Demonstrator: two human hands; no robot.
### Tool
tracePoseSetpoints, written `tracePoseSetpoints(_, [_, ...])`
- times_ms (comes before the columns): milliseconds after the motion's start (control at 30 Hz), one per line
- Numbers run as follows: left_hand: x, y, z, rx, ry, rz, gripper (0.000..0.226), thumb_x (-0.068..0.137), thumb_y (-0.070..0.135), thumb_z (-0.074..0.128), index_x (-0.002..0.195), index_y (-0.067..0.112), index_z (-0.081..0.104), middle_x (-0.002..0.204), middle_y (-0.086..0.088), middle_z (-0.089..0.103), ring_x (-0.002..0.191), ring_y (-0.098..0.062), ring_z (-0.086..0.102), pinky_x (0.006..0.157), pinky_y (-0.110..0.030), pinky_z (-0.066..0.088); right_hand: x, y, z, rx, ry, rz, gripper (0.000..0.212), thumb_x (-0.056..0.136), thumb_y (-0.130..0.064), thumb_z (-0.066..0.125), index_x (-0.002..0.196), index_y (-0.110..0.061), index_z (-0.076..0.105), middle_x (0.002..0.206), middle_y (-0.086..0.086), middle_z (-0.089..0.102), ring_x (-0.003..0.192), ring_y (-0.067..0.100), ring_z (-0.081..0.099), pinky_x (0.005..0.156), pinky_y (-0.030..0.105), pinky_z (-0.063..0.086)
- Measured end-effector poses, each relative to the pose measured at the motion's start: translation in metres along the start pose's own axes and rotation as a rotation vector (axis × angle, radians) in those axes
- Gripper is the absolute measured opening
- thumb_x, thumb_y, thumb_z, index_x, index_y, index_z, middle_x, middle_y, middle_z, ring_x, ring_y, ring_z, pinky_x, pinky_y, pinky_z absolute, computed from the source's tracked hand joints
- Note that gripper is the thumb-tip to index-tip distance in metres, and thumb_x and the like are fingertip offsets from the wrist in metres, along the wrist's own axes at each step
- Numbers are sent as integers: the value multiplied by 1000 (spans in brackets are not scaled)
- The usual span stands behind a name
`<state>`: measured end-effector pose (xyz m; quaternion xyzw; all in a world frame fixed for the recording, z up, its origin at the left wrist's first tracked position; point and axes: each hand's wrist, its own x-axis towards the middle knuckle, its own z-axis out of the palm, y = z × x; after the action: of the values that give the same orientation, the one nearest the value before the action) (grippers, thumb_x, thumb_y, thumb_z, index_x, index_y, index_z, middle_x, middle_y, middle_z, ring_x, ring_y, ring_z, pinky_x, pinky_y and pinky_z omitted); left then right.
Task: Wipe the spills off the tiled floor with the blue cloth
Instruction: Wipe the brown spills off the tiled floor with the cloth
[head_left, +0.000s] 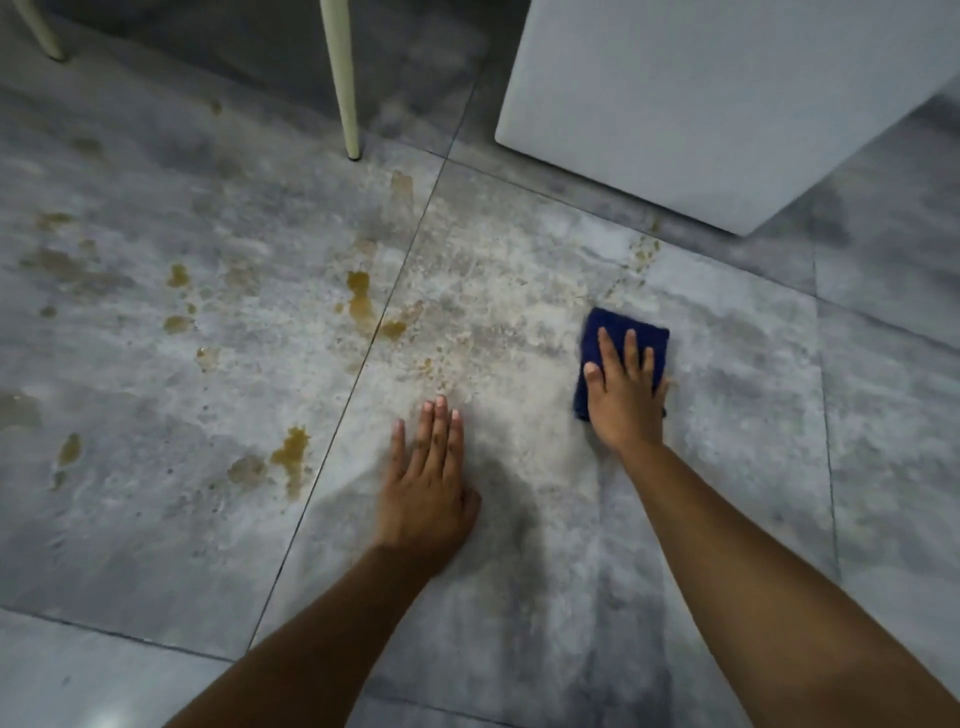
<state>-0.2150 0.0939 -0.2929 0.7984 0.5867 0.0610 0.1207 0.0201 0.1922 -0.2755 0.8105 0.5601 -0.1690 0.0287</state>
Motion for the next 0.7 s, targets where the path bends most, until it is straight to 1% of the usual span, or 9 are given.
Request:
tracePoseSetpoints(33, [7, 10, -2, -26, 8, -2, 76, 80, 34, 36, 145, -6, 29, 153, -24, 23, 144, -36, 18, 114, -53, 12, -13, 2, 5, -17, 7, -13, 53, 101, -47, 21, 151, -38, 6, 161, -2, -4, 147, 26, -5, 117, 55, 0])
tracePoseSetpoints(100, [31, 30, -5, -82, 28, -17, 76, 80, 33, 35, 145, -6, 27, 153, -25, 22, 144, -37, 18, 113, -52, 13, -23, -2, 9, -61, -15, -94, 52, 101, -46, 20, 151, -40, 4, 161, -4, -6, 147, 24, -8, 116, 53, -2])
tracePoseSetpoints(233, [82, 59, 12, -61, 56, -23, 72, 81, 29, 30, 143, -6, 30, 151, -26, 26, 142, -37, 24, 114, -48, 11, 27, -26, -7, -34, -81, -243, 51, 102, -46, 22, 150, -41, 6, 161, -6, -8, 147, 21, -11, 116, 50, -4])
tracePoseSetpoints(267, [94, 66, 16, -73, 59, -42, 71, 80, 29, 30, 143, -6, 29, 150, -26, 28, 141, -37, 26, 114, -47, 10, 44, -27, -13, -27, -105, -250, 51, 102, -46, 23, 150, -41, 7, 161, -6, -8, 147, 21, -10, 116, 50, -3])
tracePoseSetpoints(334, [115, 79, 22, -96, 60, -80, 72, 80, 29, 29, 142, -6, 27, 150, -26, 30, 140, -37, 28, 114, -46, 11, 67, -13, -24, -24, -107, -205, 52, 102, -47, 23, 150, -41, 6, 161, -6, -8, 147, 22, -9, 116, 51, 0])
tracePoseSetpoints(434, [133, 86, 27, -92, 53, -131, 71, 83, 31, 24, 145, -4, 22, 153, -24, 25, 143, -34, 22, 116, -47, 8, 63, 31, -28, 1, -43, -34, 52, 102, -47, 22, 151, -40, 5, 161, -4, -7, 147, 24, -6, 117, 52, 3])
tracePoseSetpoints(467, [136, 86, 29, -86, 50, -137, 71, 84, 32, 24, 146, -3, 22, 154, -23, 23, 144, -33, 19, 117, -48, 6, 53, 44, -26, 10, -32, -2, 52, 102, -47, 22, 151, -41, 5, 161, -3, -6, 147, 25, -6, 117, 52, 4])
tracePoseSetpoints(567, [137, 85, 36, -44, 54, -141, 71, 88, 36, 22, 148, -2, 18, 156, -22, 15, 146, -32, 10, 118, -49, 2, 28, 54, -17, 6, -21, -43, 52, 102, -44, 24, 151, -41, 7, 161, -5, -7, 147, 22, -9, 117, 52, 0])
tracePoseSetpoints(700, [137, 89, 34, -32, 39, -141, 71, 92, 40, 21, 150, 1, 10, 158, -19, 5, 147, -29, 2, 118, -49, 2, 63, 24, -26, 35, -60, -184, 50, 103, -43, 25, 150, -41, 10, 161, -7, -8, 146, 20, -12, 116, 52, -6])
